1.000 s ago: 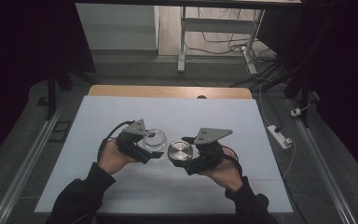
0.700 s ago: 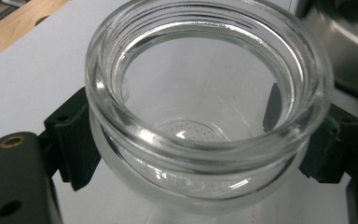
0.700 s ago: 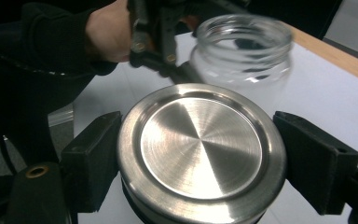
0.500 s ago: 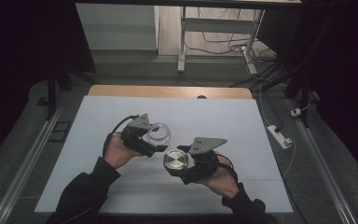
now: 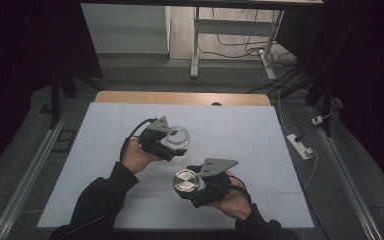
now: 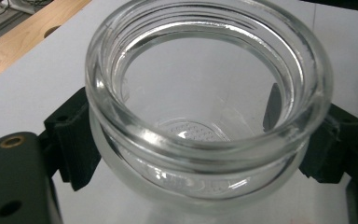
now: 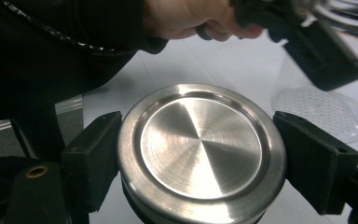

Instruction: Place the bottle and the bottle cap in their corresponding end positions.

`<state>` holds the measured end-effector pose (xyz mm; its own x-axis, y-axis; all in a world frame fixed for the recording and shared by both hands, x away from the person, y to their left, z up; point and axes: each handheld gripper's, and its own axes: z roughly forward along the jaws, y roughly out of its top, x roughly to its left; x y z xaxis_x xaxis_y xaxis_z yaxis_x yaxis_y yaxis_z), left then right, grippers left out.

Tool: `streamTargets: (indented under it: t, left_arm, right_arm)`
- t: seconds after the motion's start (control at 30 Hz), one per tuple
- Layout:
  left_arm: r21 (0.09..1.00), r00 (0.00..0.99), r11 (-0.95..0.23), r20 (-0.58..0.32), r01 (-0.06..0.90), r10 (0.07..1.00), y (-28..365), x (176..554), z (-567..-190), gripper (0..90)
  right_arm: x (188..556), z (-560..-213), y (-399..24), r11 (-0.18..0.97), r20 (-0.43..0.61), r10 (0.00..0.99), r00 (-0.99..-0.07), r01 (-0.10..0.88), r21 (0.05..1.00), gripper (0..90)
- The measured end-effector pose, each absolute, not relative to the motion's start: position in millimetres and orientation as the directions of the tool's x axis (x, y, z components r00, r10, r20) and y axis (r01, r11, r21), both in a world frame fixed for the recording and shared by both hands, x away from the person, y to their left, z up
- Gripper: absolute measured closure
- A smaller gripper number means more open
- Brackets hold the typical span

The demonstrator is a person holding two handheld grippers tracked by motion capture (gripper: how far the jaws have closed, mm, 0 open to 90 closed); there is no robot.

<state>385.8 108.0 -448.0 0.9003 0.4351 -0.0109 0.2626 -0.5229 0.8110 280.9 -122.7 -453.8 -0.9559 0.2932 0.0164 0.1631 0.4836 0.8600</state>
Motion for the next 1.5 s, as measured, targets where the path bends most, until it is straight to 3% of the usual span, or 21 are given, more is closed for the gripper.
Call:
streamTargets:
  t: [1.5]
  left_arm:
    - [0.801,0.855,-0.502,-0.023,0.326,0.519,92,437,-490,15.0]
  right_arm:
    - [309,-519,-103,0.569,0.013,0.298,-0.954,0.189,0.8,18.2]
